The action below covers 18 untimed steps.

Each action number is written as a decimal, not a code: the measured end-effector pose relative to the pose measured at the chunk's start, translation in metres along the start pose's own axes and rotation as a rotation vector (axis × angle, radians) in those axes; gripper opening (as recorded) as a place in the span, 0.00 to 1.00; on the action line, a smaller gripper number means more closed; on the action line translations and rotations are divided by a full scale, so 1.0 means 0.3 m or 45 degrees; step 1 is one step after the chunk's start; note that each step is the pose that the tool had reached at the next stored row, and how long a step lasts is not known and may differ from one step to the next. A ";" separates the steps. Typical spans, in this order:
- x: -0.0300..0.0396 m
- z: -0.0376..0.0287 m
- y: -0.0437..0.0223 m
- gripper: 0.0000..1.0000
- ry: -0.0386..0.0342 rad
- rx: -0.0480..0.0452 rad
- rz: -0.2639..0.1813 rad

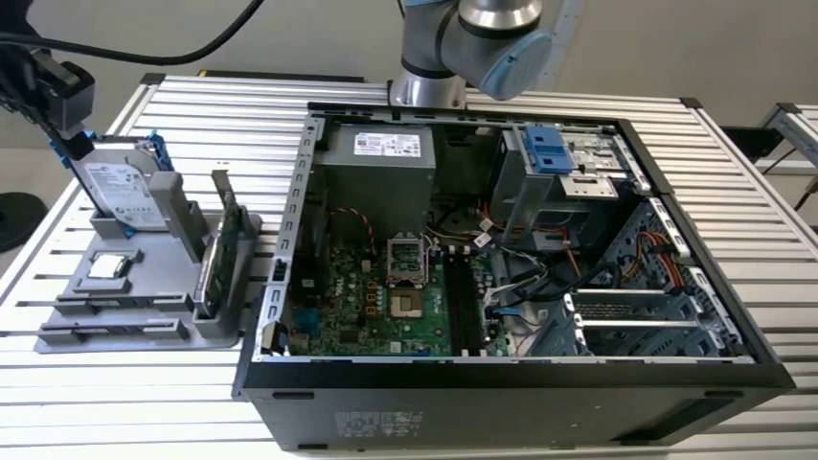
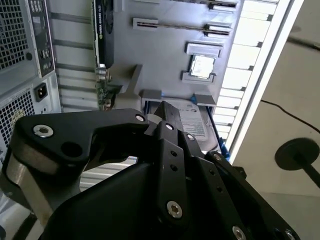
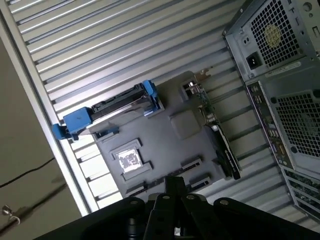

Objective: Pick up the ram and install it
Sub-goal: 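Reach for the ram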

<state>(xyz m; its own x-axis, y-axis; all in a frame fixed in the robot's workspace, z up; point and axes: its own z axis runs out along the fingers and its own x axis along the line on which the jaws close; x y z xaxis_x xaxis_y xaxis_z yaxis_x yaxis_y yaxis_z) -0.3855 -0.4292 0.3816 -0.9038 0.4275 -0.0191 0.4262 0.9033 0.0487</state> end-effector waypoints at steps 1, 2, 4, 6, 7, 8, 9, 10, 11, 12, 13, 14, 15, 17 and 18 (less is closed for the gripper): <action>0.001 0.000 0.000 0.00 -0.0006 0.000 0.012; 0.001 0.000 0.000 0.00 -0.0012 0.000 0.024; 0.002 0.000 -0.001 0.00 -0.0023 0.001 0.048; 0.003 0.000 -0.001 0.00 -0.0034 0.001 0.071; 0.003 0.000 -0.002 0.00 -0.0040 0.002 0.082; 0.004 0.000 -0.002 0.00 -0.0046 0.002 0.093; 0.004 0.000 -0.002 0.00 -0.0051 0.002 0.103; 0.005 0.000 -0.002 0.00 -0.0056 0.002 0.115; 0.005 0.000 -0.002 0.00 -0.0061 0.002 0.125; 0.006 0.000 -0.003 0.00 -0.0067 0.003 0.136; 0.006 0.000 -0.003 0.00 -0.0071 0.003 0.147; 0.007 0.000 -0.003 0.00 -0.0077 0.003 0.158; 0.007 0.000 -0.003 0.00 -0.0082 0.003 0.169; 0.008 0.000 -0.004 0.00 -0.0093 0.004 0.189; 0.008 0.000 -0.004 0.00 -0.0097 0.004 0.200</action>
<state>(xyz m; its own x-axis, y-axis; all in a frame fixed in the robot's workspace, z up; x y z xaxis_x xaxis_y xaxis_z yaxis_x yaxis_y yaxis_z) -0.3883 -0.4292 0.3816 -0.8257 0.5637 -0.0191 0.5624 0.8254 0.0487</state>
